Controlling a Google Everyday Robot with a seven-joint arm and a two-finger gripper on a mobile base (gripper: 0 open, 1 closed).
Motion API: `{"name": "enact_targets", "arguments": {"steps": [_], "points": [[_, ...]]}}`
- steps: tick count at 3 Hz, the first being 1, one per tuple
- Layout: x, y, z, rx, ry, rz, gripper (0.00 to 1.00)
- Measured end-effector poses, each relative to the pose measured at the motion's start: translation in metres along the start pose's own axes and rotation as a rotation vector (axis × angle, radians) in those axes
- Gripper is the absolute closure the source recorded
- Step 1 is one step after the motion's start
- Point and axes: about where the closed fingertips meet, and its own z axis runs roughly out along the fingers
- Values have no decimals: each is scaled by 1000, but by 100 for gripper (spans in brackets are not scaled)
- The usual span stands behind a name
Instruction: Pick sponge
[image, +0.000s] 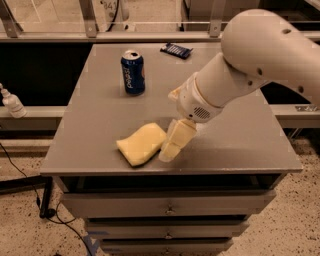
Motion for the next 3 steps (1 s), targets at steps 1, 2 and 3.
{"name": "enact_targets", "arguments": {"steps": [1,2,3], "points": [[-6,-2,15,-18,-30,12,0],[-6,-3,25,-34,-47,30,0],[-7,-1,32,-46,-68,39,18]]}}
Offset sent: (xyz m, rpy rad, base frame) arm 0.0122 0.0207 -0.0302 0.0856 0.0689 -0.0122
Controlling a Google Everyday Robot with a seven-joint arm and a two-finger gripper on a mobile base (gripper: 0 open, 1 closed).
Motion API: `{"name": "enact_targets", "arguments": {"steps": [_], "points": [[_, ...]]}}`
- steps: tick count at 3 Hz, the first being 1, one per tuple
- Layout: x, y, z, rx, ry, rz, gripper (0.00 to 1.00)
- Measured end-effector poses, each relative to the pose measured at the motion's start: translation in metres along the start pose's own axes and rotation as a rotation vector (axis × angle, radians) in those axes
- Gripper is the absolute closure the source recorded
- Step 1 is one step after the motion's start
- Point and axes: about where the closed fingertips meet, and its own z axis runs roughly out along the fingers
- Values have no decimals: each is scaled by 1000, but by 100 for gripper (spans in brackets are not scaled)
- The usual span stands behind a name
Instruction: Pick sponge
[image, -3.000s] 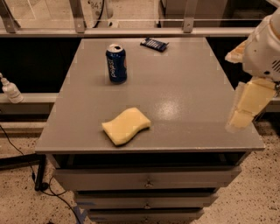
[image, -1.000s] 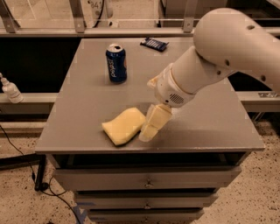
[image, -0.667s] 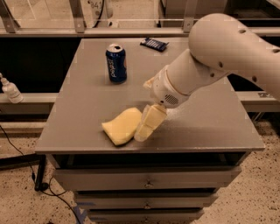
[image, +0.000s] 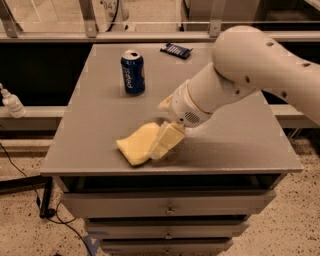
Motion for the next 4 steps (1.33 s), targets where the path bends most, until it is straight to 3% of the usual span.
{"name": "enact_targets", "arguments": {"steps": [2,3,4], "points": [[-1,5,-3,1,-18,15,65],[-4,1,-28,38,-13,13,87],[-14,-17,-70,109,-4,-1,100]]}}
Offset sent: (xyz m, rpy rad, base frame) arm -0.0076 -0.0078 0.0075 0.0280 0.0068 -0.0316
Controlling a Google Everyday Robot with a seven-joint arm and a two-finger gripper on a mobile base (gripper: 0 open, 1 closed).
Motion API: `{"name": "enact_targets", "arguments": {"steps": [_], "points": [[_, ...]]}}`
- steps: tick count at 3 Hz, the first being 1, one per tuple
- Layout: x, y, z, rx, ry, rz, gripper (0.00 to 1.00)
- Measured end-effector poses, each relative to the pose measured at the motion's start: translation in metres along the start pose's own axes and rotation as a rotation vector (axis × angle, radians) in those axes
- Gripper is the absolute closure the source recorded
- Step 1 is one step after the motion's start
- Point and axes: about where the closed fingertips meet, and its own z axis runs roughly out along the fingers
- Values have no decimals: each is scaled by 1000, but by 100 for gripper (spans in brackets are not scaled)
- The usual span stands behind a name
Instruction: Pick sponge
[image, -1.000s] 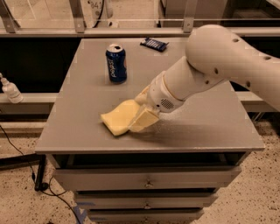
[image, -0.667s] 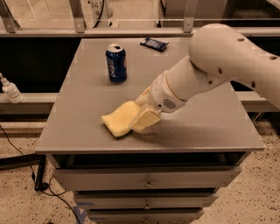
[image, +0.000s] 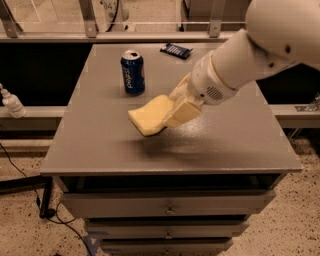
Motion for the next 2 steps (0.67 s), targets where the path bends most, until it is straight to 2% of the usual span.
{"name": "enact_targets", "arguments": {"steps": [1,2], "points": [[-12,-27,-46,70,-21,52,100],[-18,-30,-53,83,-30,50,100]]}}
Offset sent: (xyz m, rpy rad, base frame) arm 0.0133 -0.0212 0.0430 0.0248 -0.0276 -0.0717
